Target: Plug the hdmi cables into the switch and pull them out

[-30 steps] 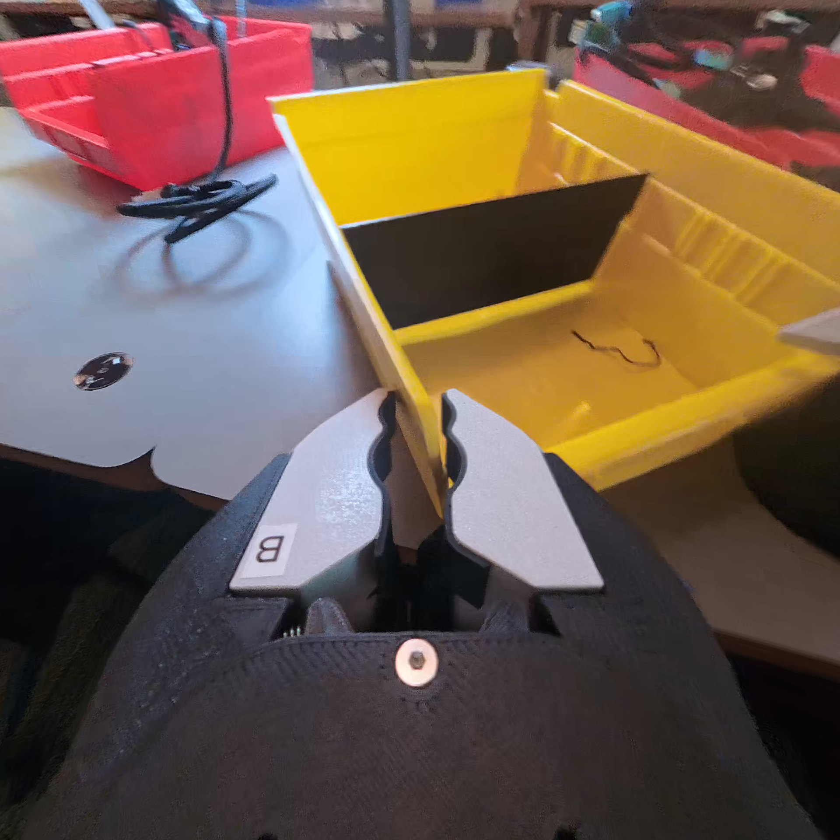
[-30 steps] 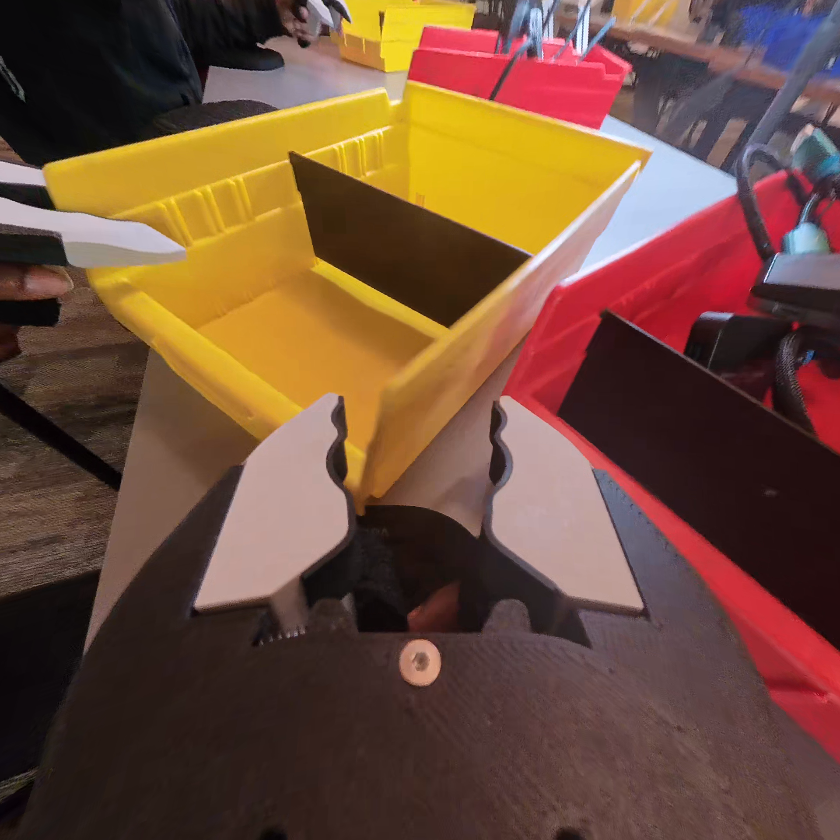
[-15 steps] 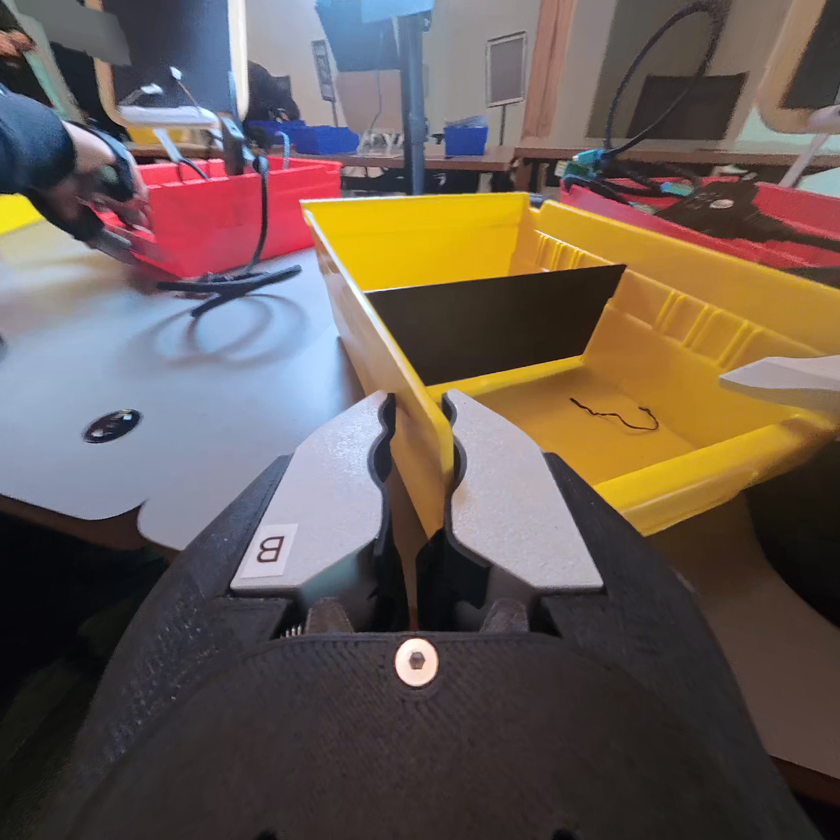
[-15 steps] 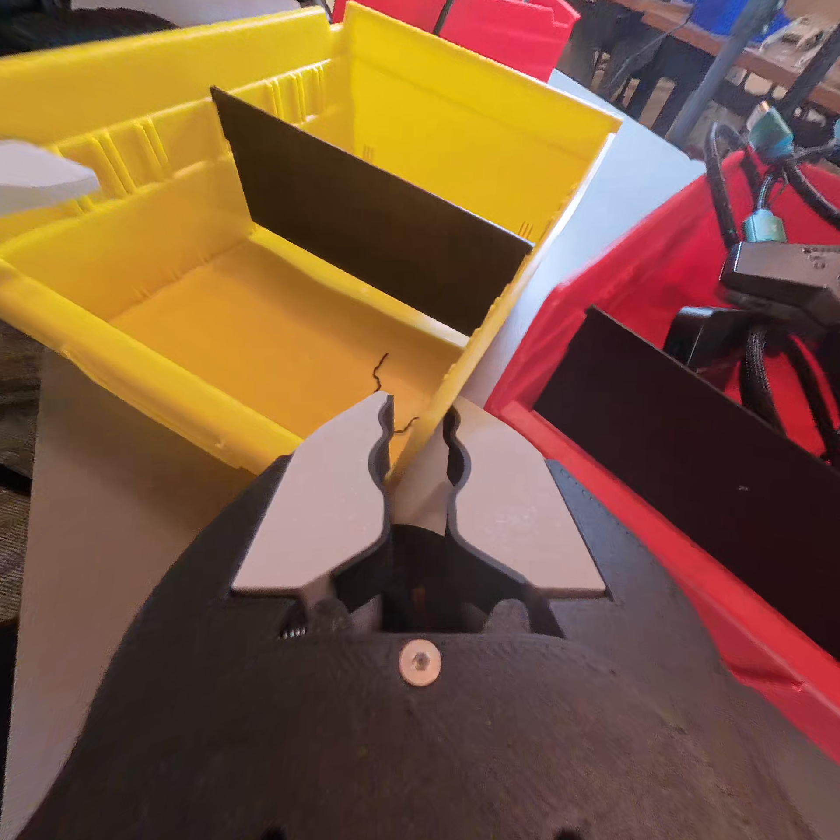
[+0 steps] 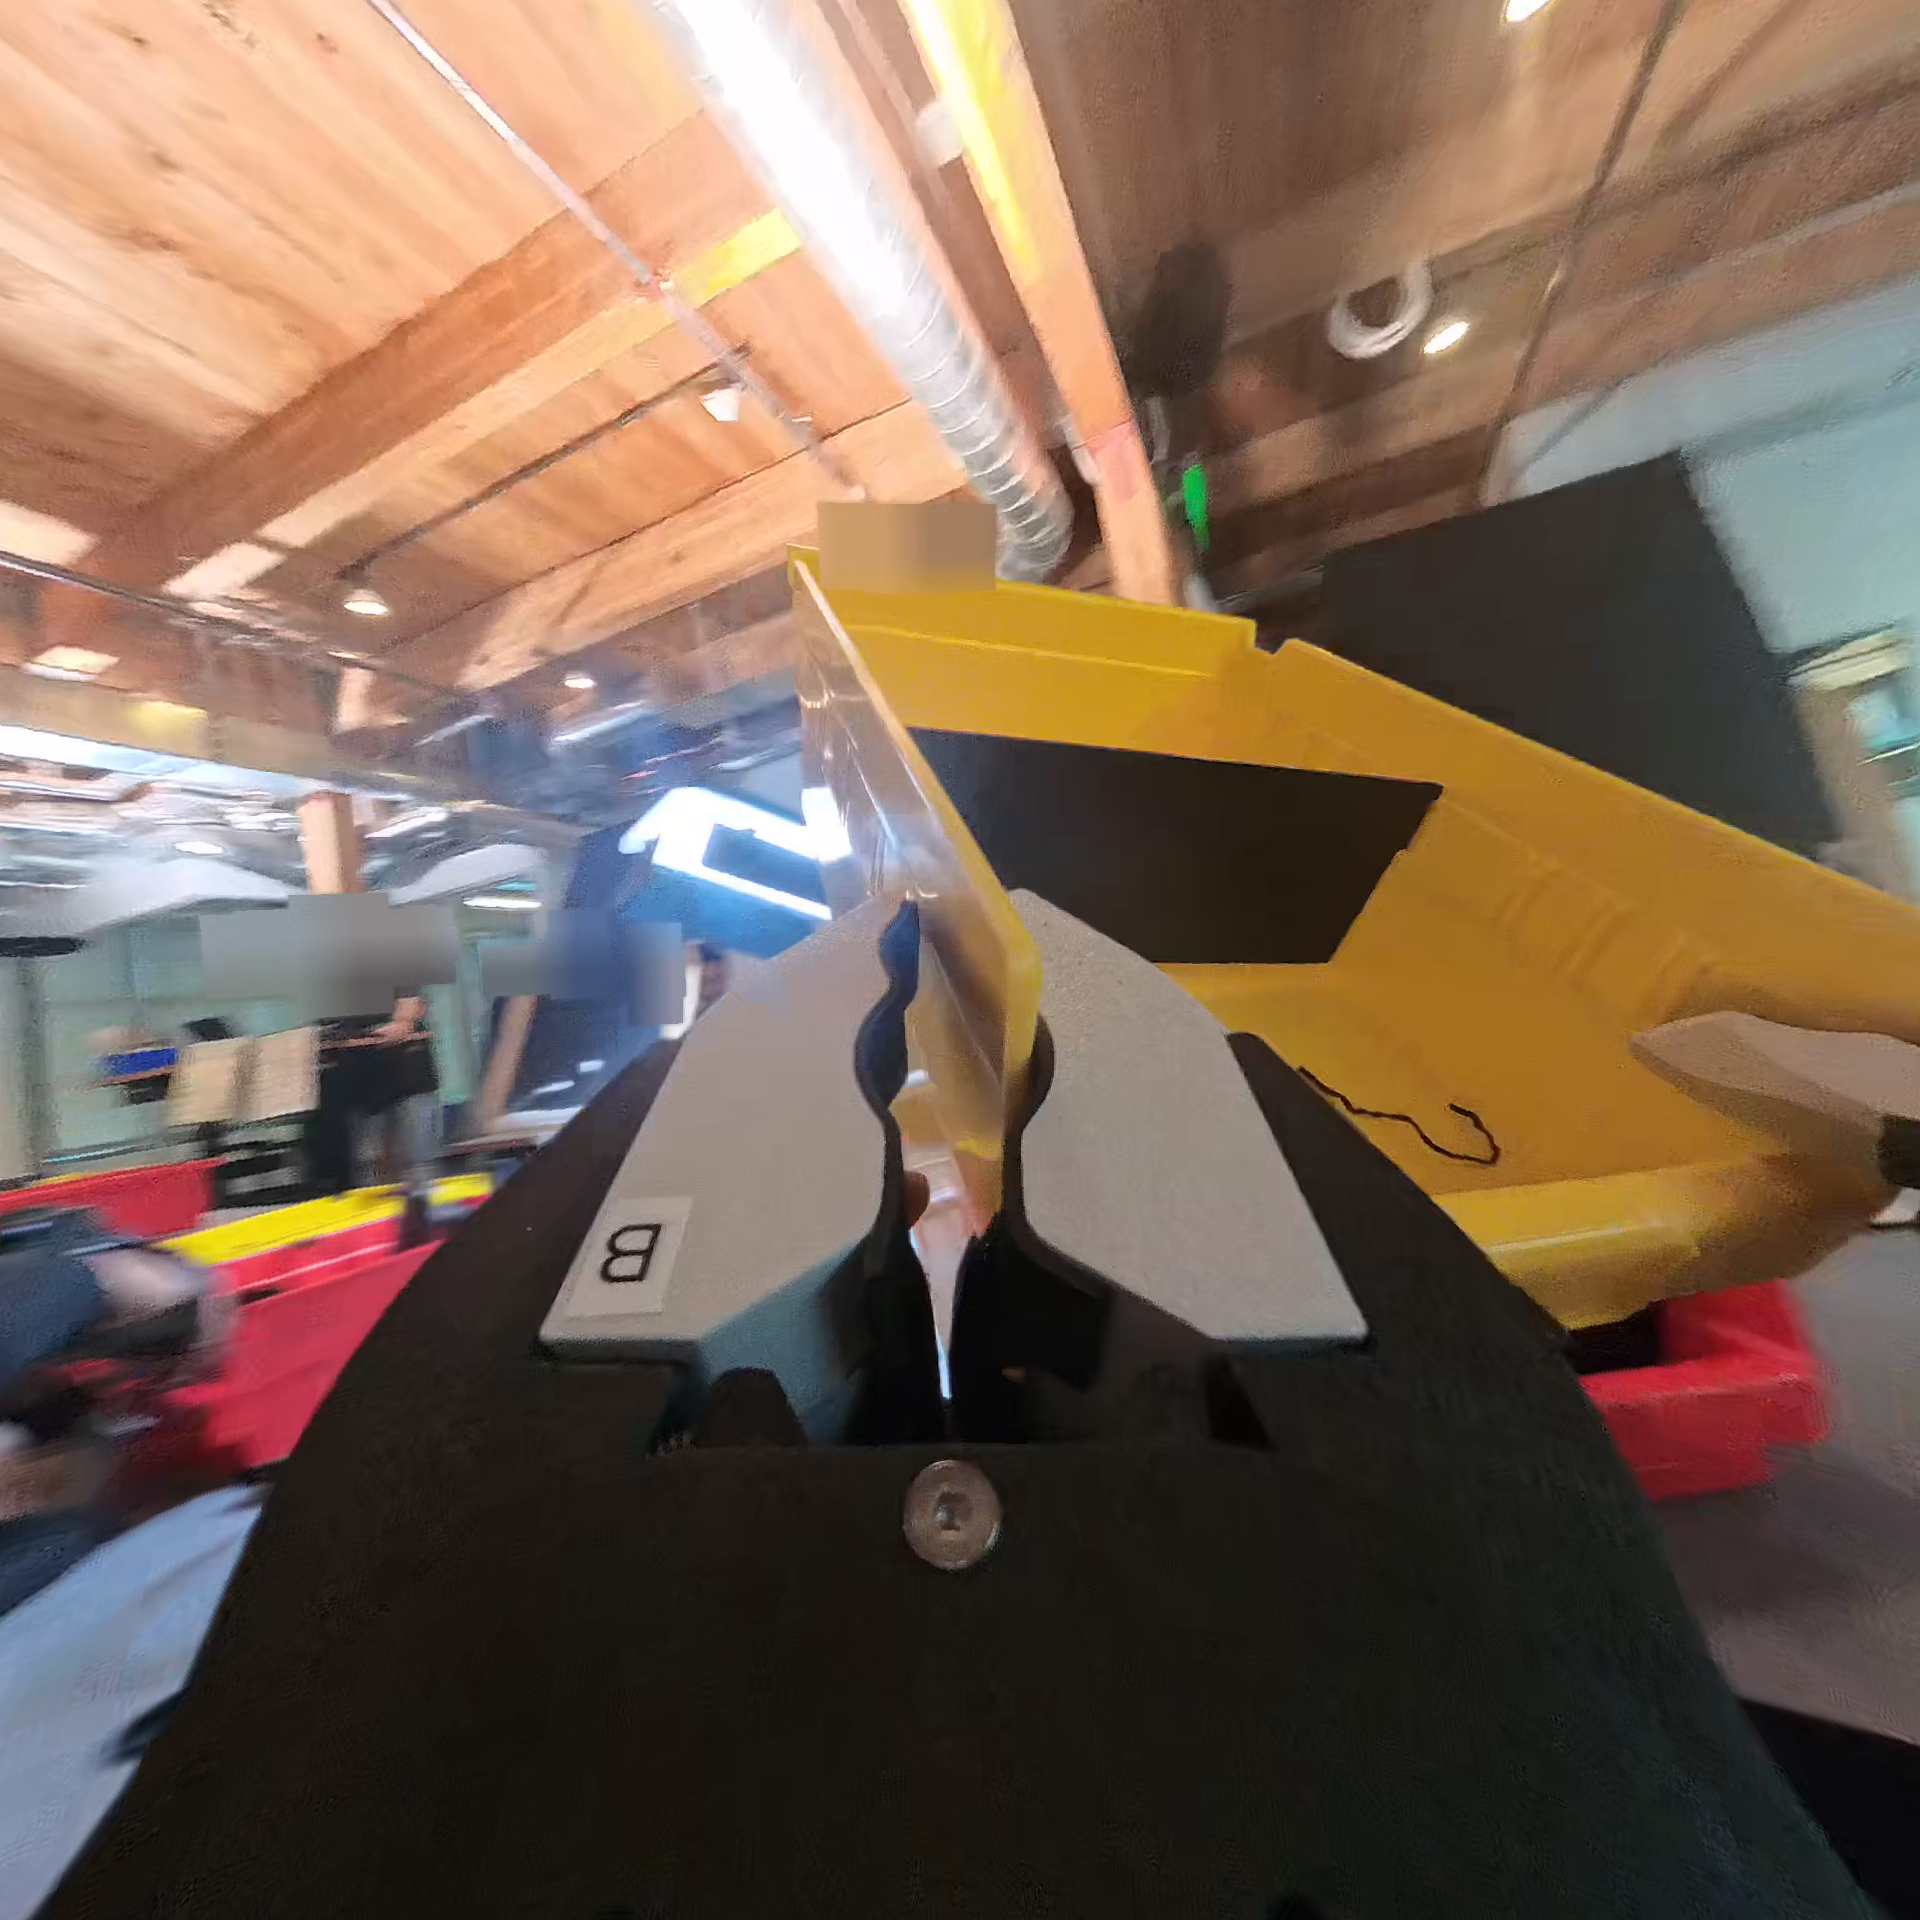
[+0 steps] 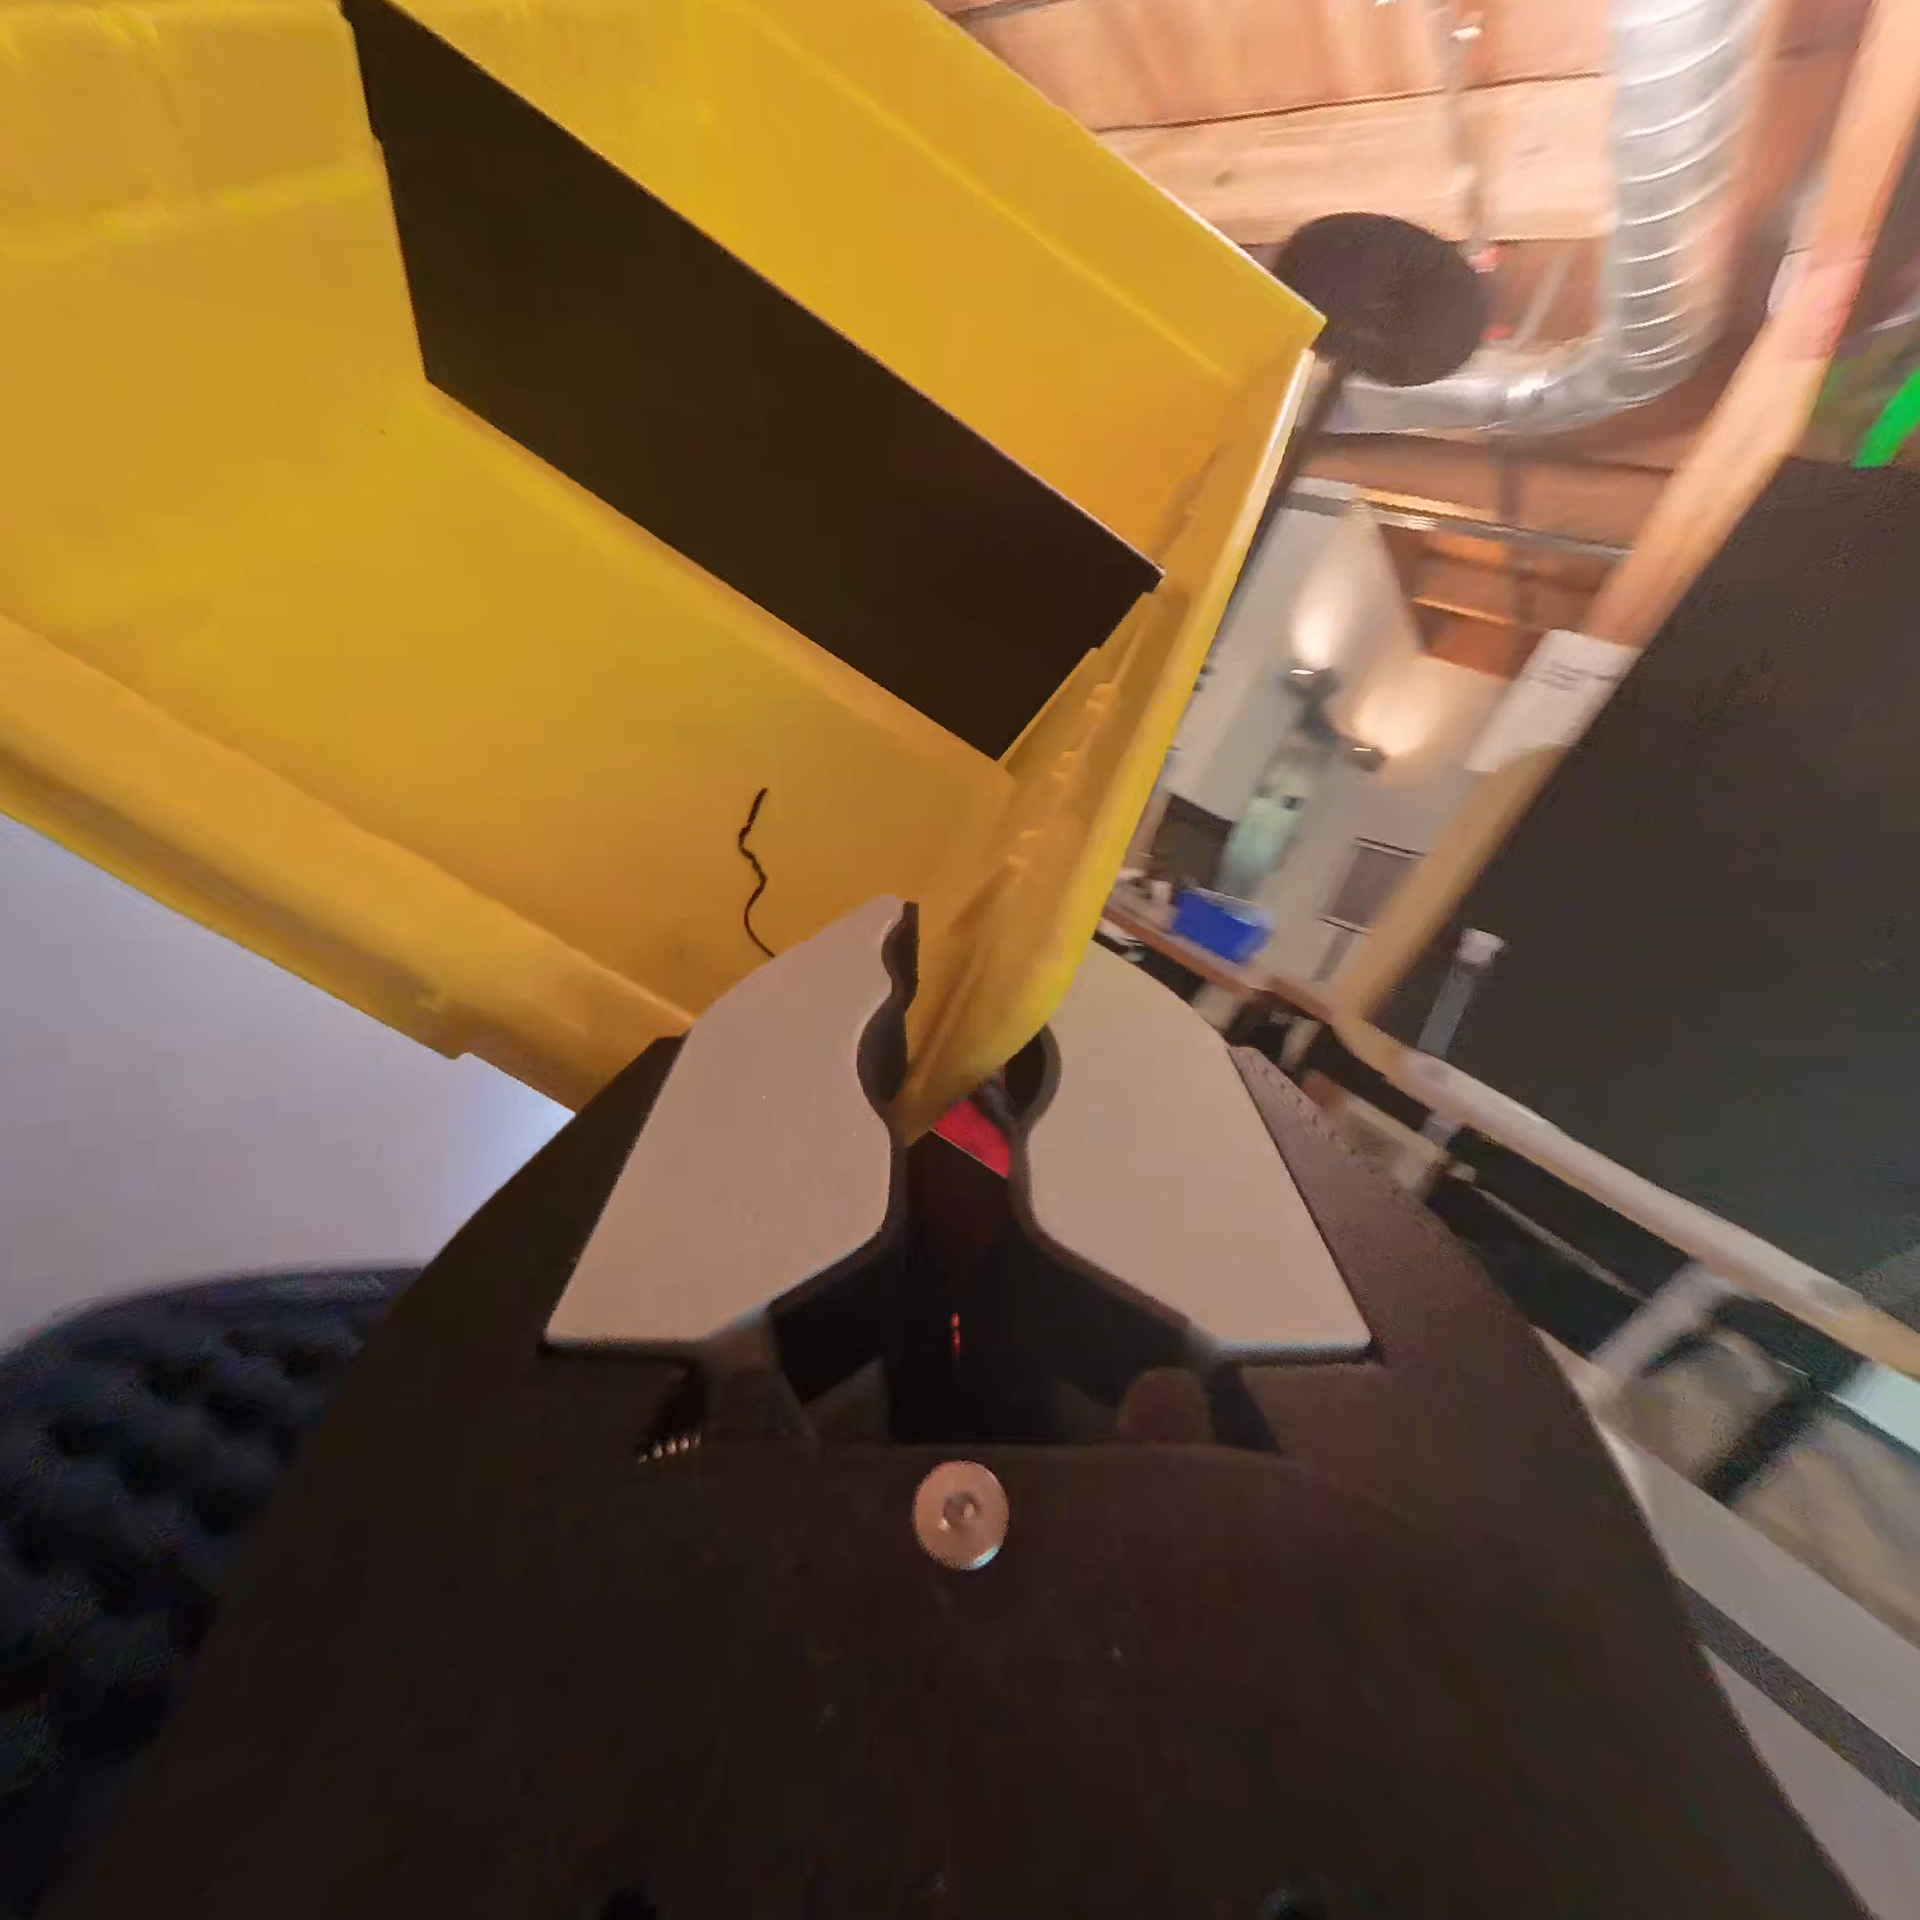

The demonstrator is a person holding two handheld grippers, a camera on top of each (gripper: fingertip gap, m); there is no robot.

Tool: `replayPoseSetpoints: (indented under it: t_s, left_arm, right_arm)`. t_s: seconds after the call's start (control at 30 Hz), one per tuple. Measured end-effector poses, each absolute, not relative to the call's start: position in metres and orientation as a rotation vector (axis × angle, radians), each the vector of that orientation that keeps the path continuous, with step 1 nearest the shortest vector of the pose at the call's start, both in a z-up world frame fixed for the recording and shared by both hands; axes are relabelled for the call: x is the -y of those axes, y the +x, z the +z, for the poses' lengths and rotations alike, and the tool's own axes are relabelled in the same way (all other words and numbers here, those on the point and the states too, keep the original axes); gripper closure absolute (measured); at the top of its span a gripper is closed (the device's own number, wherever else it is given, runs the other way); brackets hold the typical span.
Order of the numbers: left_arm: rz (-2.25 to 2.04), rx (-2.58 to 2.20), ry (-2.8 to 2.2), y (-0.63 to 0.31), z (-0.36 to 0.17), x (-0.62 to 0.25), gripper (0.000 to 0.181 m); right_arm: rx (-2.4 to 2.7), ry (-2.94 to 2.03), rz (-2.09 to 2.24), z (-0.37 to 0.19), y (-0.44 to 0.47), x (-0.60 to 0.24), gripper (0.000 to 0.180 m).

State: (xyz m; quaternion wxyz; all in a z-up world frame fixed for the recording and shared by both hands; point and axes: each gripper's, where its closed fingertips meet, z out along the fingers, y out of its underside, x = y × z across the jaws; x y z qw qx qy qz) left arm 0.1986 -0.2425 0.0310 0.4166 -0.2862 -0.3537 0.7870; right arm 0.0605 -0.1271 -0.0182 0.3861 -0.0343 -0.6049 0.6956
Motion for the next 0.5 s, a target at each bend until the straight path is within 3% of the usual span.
replayPoseSetpoints:
  t_s: [0.23, 0.37, 0.5]
  left_arm:
    - [1.437, 0.846, -0.956, 0.076, -0.012, 0.106, 0.167]
    - [1.246, 0.786, -1.187, 0.011, -0.01, 0.007, 0.163]
    - [1.07, 0.727, -1.378, -0.035, -0.031, -0.086, 0.16]
  right_arm:
    - [1.48, -0.416, 1.312, -0.048, 0.011, -0.063, 0.168]
    - [1.573, -0.624, 0.972, -0.063, -0.023, -0.171, 0.166]
    - [1.581, -0.87, 0.93, -0.089, -0.038, -0.263, 0.168]
